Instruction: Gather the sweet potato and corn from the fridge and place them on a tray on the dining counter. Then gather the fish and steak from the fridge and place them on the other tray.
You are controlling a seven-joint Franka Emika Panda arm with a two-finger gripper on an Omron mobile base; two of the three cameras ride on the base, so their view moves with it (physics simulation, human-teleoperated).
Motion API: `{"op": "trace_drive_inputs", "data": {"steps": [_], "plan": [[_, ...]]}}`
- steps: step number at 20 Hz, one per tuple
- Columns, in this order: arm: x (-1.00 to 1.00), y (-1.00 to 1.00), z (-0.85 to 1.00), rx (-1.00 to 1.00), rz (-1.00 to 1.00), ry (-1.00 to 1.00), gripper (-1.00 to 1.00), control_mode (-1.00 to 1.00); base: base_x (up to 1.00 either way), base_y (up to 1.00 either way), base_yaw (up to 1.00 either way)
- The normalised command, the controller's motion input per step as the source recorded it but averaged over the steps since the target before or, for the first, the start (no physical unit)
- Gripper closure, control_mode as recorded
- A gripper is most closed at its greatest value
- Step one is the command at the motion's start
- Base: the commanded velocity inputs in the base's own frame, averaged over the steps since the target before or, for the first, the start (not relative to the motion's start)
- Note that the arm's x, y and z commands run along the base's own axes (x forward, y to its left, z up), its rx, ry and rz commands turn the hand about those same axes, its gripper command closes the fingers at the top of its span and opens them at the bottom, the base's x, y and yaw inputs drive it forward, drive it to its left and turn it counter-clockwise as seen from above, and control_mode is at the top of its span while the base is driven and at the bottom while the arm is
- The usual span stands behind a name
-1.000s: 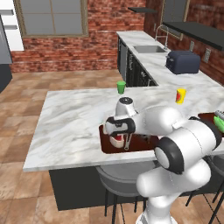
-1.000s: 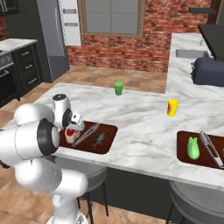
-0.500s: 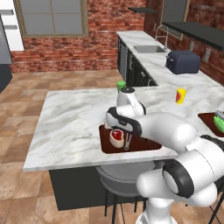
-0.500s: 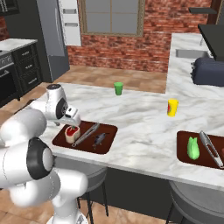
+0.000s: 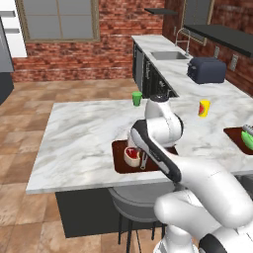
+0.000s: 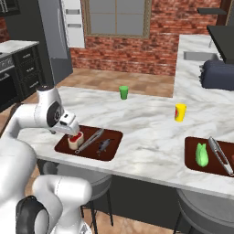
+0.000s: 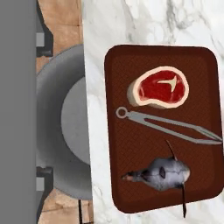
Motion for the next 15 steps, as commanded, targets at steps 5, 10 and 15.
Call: {"op": "trace_drive_inputs", "data": {"steps": [5,10,15], "plan": [[-0.56,-0.42,0.64,0.0,-0.01,0.0,-1.0,-1.0,0.0,0.0,0.0],[-0.81,-0.54,0.17,0.0,-0.04,-0.05,-1.0,-1.0,0.0,0.0,0.0],[-0.75,-0.54,-0.06,0.0,-0.03,-0.09,-1.0,-1.0,0.0,0.0,0.0]]}}
